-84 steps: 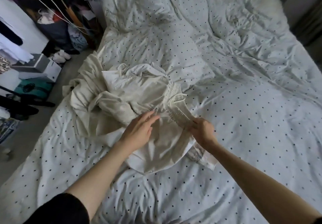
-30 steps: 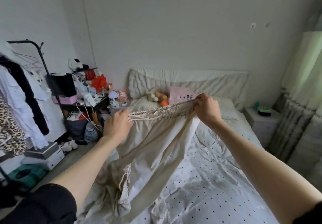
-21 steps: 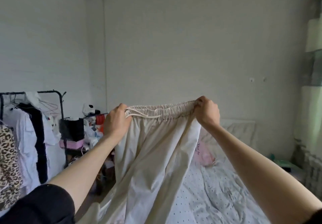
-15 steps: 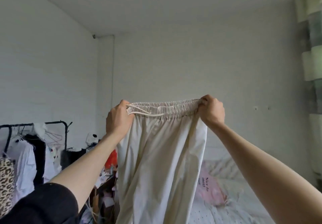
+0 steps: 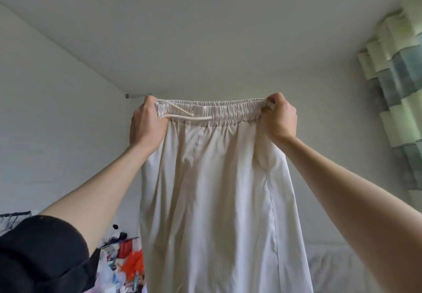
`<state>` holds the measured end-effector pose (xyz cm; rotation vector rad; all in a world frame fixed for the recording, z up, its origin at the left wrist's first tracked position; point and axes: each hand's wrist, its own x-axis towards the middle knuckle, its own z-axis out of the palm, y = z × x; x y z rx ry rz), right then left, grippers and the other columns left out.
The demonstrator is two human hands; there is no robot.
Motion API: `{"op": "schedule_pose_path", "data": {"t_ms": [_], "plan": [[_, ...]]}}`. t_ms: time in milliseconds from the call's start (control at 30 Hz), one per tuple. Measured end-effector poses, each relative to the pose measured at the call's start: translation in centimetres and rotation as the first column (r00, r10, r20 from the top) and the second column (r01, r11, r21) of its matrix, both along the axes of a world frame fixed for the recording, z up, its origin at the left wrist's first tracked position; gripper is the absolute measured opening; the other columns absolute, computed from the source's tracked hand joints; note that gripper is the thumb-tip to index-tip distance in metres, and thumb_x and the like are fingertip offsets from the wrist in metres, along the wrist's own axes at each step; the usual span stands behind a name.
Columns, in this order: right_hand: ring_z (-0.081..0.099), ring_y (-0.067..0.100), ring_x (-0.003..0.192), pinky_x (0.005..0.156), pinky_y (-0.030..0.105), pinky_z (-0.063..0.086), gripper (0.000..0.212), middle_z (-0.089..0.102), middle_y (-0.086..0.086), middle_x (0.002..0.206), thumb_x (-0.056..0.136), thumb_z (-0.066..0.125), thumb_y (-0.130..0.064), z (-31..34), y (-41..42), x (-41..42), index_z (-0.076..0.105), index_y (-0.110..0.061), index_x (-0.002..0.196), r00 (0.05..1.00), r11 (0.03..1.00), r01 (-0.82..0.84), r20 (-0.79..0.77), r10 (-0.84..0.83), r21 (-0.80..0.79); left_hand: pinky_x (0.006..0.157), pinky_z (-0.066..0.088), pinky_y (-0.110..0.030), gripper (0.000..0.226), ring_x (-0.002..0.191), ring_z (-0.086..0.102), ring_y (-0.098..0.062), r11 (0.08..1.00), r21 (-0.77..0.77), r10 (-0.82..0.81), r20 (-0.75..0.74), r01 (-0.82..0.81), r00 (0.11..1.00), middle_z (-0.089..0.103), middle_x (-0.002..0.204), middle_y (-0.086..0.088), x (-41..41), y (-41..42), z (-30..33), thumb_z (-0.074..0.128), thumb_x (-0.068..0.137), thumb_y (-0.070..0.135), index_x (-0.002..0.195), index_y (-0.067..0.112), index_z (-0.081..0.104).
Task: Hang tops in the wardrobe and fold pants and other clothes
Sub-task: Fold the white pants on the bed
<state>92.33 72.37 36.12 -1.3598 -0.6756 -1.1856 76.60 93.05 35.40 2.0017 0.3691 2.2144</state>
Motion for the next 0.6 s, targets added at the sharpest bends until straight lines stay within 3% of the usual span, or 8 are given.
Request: {"op": "schedule_pose_path", "data": {"t_ms": [200,267,333,400,500,600], "plan": [[0.053,0.027,0.109,0.067,0.014,0.029,0.03,0.064,0.009,0.112,0.083,0.054,-0.006,0.2,1.9,-2.8,0.061,-0.008,0.112,0.975,0.968,-0.224,-0.037,0.221,-0.111,0.075,0.038,-0.037,0.031,0.099,0.053,-0.04,0.994,-0.027,0.108,0.029,-0.107,0.994,0.06,0.105,-0.023,-5.6,0.8,0.5,0.067,0.083,0.019,0.105,0.003,0.05],[0.055,0.024,0.101,0.071,0.019,0.036,0.03,0.063,0.007,0.102,0.078,0.057,-0.005,0.1,3.0,-4.3,0.061,-0.01,0.107,0.929,0.921,-0.367,-0.106,0.355,-0.127,0.078,0.038,-0.038,0.034,0.104,0.051,-0.04,0.987,-0.073,0.147,0.009,-0.146,0.989,0.059,0.108,-0.023,-8.0,1.1,0.3,0.066,0.084,0.02,0.108,0.002,0.05],[0.054,0.023,0.078,0.061,0.026,0.04,0.015,0.058,0.005,0.081,0.072,0.058,-0.003,-0.3,4.2,-5.9,0.058,-0.013,0.083,0.846,0.843,-0.525,-0.19,0.499,-0.122,0.081,0.039,-0.039,0.038,0.107,0.05,-0.041,0.969,-0.103,0.221,-0.033,-0.224,0.975,0.059,0.111,-0.025,-10.9,1.6,-0.2,0.066,0.084,0.023,0.11,0.0,0.051],[0.046,0.018,0.061,0.053,0.026,0.035,0.014,0.051,0.003,0.068,0.071,0.06,-0.002,-1.0,5.2,-7.5,0.052,-0.013,0.07,0.762,0.759,-0.638,-0.247,0.599,-0.129,0.081,0.039,-0.039,0.04,0.108,0.05,-0.043,0.946,-0.13,0.288,-0.082,-0.297,0.954,0.058,0.112,-0.026,-13.5,2.2,-0.8,0.068,0.083,0.026,0.108,-0.002,0.053],[0.041,0.016,0.06,0.057,0.028,0.034,0.014,0.047,0.006,0.07,0.073,0.062,0.0,-3.3,7.1,-10.7,0.059,-0.011,0.081,0.601,0.597,-0.792,-0.337,0.725,-0.126,0.077,0.038,-0.035,0.034,0.105,0.053,-0.04,0.932,-0.196,0.281,-0.14,-0.304,0.95,0.062,0.108,-0.022,-18.5,3.1,-2.7,0.071,0.081,0.026,0.1,0.002,0.058],[0.043,0.019,0.07,0.064,0.031,0.036,0.021,0.048,0.01,0.078,0.075,0.065,0.003,-6.7,9.2,-14.2,0.059,-0.009,0.09,0.448,0.449,-0.885,-0.481,0.754,-0.121,0.08,0.045,-0.035,0.019,0.102,0.06,-0.032,0.915,-0.352,0.114,-0.239,-0.195,0.964,0.067,0.101,-0.014,-24.3,4.2,-6.2,0.075,0.076,0.013,0.091,0.01,0.064]]}}
